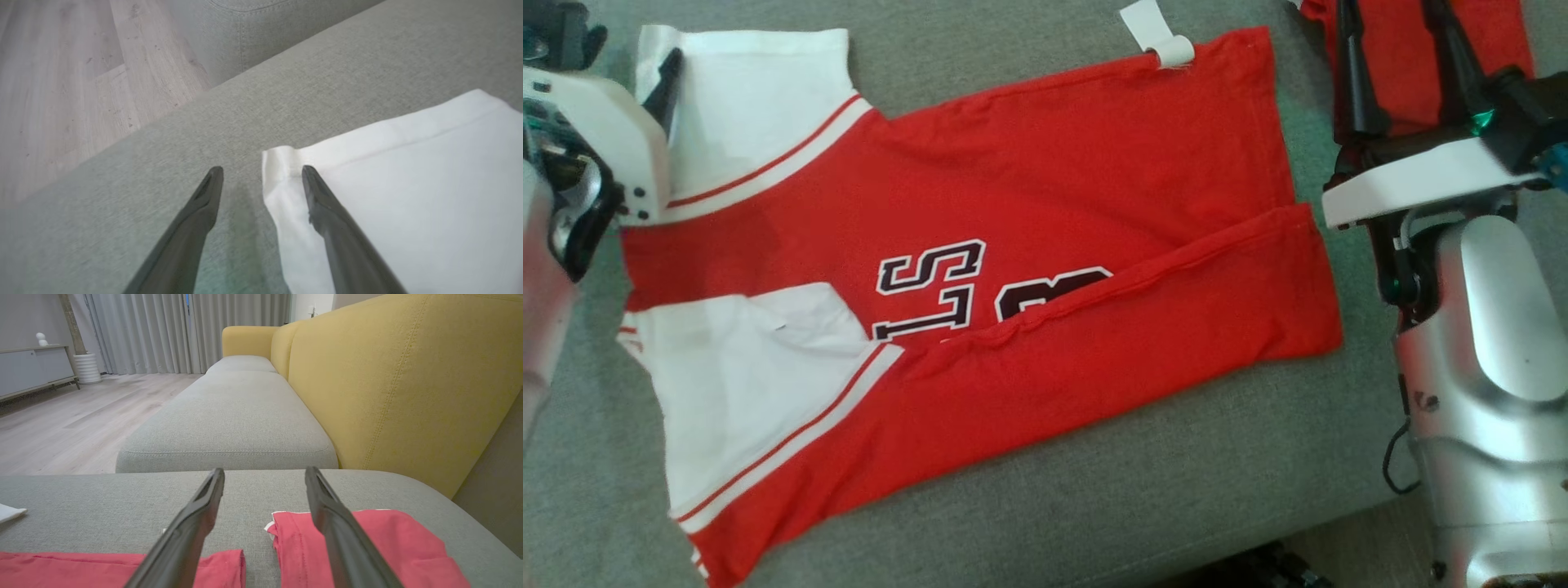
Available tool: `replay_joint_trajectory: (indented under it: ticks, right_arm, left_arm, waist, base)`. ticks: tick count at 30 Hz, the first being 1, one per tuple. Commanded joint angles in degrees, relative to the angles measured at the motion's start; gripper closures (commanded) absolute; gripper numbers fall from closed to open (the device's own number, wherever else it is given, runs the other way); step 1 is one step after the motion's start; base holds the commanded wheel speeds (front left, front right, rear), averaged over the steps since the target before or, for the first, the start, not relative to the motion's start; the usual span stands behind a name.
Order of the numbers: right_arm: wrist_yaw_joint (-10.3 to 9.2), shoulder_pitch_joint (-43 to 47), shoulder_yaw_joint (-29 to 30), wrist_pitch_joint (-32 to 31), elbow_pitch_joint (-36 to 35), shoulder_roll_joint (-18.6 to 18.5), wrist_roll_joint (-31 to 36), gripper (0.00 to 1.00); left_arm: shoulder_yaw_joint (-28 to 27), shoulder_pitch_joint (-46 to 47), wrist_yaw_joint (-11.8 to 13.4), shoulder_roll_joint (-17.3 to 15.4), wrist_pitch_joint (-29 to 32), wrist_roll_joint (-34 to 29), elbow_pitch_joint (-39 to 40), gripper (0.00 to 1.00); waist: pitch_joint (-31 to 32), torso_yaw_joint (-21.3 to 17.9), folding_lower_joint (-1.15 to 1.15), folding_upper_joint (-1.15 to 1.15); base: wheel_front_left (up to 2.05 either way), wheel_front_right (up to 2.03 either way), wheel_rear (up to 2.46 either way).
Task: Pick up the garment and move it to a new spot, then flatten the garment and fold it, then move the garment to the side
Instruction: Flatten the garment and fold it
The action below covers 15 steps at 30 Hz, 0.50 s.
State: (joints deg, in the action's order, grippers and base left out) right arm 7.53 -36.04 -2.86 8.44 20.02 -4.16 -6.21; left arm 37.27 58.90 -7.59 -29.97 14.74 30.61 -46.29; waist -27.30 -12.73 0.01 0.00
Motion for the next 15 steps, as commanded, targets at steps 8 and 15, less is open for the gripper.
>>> replay_joint_trajectory:
  ticks: [8,15]
  right_arm:
    - [-0.04,-1.39,-0.13,0.43,-1.02,1.03,0.24,0.00]
    - [-0.04,-2.34,0.70,-0.42,-1.06,0.21,0.79,0.00]
  left_arm:
    - [4.03,3.45,0.10,-2.74,3.80,7.48,-1.03,0.04]
    - [6.20,3.26,0.10,-2.09,3.78,12.77,-0.70,1.00]
  waist:
    - [-0.62,-0.95,-0.01,0.00]
    - [0.33,0.04,-0.01,0.00]
  base:
    - [0.00,0.00,0.00]
    - [0.00,0.00,0.00]
